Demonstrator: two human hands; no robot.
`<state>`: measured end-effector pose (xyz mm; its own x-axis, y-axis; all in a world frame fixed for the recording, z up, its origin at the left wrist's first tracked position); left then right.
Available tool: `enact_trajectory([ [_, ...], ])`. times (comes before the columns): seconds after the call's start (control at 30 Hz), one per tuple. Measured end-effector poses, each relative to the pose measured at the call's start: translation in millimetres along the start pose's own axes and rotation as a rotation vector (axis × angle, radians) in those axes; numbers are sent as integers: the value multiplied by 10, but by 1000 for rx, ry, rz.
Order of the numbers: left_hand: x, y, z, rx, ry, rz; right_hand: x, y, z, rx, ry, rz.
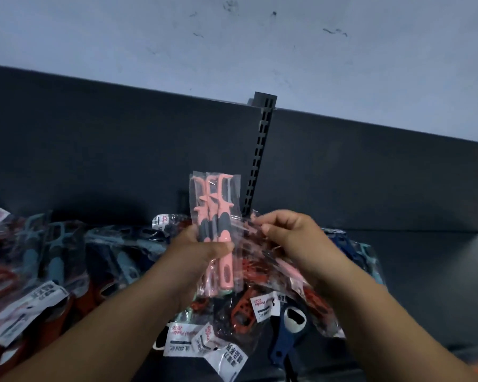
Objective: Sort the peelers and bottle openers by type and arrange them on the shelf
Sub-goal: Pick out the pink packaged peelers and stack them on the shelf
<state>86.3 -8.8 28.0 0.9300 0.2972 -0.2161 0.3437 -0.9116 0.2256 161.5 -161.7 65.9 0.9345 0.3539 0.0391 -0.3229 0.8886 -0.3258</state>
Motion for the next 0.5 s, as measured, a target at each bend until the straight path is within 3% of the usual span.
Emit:
enact_trajectory([
  [0.07,9,-5,21,5,-7,-8,13,-275,-40,-273,-92,-109],
  [0.17,19,3,59,6,-7,-23,-24,-477,-276,-628,-88,-71],
  [0.33,37,79,101,22,-10,-12,-43,-407,-587,-823,-107,-9],
  [0.5,54,129,140,63,-13,-9,17,-415,-715,-793,-92,-66],
])
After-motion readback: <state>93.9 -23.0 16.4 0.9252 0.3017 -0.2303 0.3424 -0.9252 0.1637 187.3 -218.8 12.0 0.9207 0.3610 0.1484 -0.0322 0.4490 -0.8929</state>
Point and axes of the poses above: each hand's wrist, its own x-axis towards the middle knuckle, its own y-axis out of the palm, z = x × y, the point moved 4 cm from there along x, towards the middle knuckle, and after that the axes turned 3 degrees about -z, right-handed, at the moved point
